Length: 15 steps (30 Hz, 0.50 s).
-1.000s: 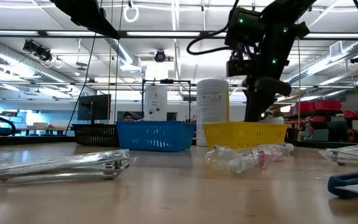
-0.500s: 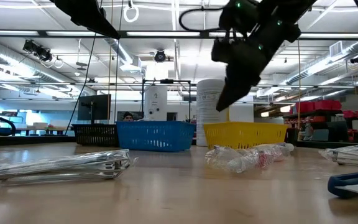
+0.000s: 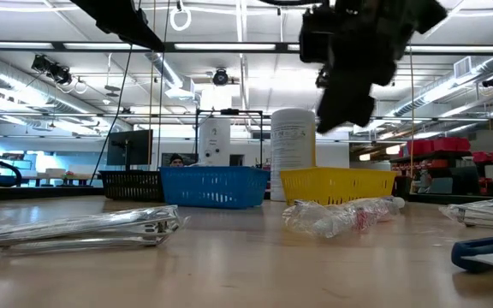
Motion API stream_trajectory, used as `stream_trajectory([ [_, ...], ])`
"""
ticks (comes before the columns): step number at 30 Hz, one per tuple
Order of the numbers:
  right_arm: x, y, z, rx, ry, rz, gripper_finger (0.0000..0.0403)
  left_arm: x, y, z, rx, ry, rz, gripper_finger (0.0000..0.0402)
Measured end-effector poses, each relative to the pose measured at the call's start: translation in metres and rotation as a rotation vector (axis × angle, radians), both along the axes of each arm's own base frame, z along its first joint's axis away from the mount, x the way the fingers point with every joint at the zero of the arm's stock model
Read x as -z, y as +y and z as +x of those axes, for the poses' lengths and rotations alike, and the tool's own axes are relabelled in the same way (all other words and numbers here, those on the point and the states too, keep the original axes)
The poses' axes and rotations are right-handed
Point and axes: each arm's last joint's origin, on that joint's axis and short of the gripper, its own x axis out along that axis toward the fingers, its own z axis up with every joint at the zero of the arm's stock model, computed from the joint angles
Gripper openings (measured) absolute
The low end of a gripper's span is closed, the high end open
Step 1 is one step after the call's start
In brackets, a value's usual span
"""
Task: Pick & Place Travel size toiletries
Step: Put the silver nail cutter into the right black bin
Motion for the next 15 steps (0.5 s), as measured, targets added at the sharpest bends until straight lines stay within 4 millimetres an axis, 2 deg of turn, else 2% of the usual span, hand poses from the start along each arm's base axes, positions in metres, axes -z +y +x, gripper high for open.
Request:
stream_trajectory([
  [4,0.025,0.013,0.000,0.070,0.116,-0.023,0.0135,0.000,0.000,0.000,-0.001,0.001,-0.001,0.0112],
  [8,0.039,0.021,0.006,0.074,0.136,0.003,0.0135,0.000,0.000,0.000,-0.001,0.002,-0.001,0.0112],
  [11,0.043,0.019,0.006,0.125,0.148,-0.032,0.0135,0.000,0.000,0.000,0.003,0.004,0.006,0.0112],
  [15,0.044,0.013,0.009,0.288,0.126,-0.035,0.0135,0.000,0.000,0.000,-0.001,0.002,-0.002,0.0112],
])
